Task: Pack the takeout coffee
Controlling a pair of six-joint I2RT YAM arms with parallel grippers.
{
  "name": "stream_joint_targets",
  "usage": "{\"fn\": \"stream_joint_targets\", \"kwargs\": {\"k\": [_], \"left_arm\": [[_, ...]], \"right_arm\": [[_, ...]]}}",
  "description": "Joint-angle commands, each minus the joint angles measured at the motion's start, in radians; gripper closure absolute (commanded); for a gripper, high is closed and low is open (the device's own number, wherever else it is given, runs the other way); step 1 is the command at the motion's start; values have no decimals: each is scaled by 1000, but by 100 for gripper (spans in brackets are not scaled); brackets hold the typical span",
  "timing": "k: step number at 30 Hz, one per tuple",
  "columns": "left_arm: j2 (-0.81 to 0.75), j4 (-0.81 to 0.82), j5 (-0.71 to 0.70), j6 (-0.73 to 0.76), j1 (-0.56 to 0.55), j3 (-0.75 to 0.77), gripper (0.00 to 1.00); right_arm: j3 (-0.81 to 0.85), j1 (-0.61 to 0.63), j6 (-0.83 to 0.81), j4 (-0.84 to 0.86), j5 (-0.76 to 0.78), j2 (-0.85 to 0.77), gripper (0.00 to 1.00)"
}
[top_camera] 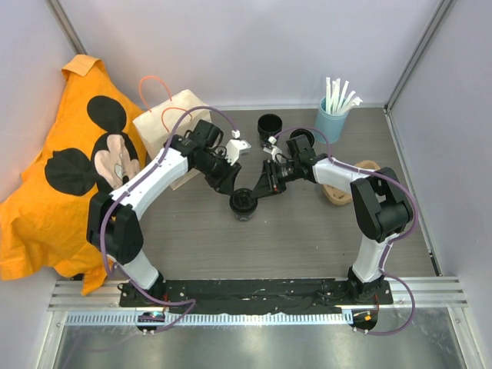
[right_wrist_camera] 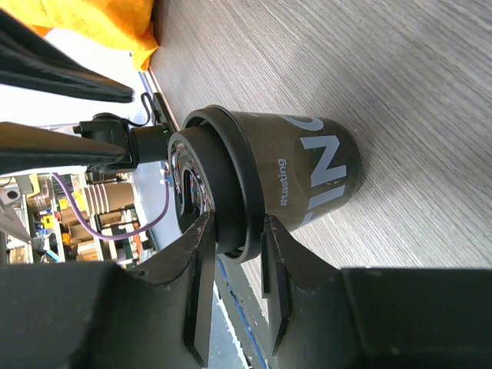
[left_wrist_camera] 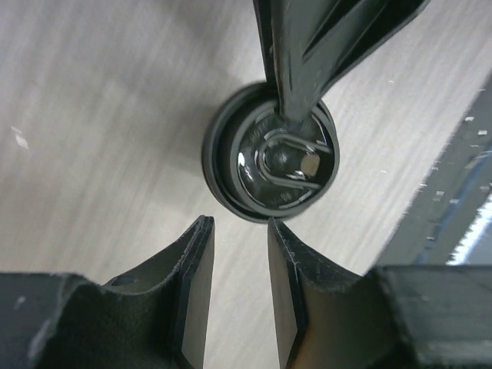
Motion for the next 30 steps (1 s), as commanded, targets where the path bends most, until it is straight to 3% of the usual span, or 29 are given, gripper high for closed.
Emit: {"fn": "stream_joint_targets", "kwargs": {"k": [1,11,21,30], "left_arm": [[-34,5,140,-61,54,-34,62],[-24,44,275,-193,107,-94,62],[-11,152,323,-261,170,-191,46],[27,207,354,-302,190,-209,42]], "right_arm": [[25,6,-12,8,-13,-47,96],[25,6,-17,6,-6,-55,96],[27,6,-21,4,-8,-53,96],[28,6,-23,3,-6,-53,96]]}}
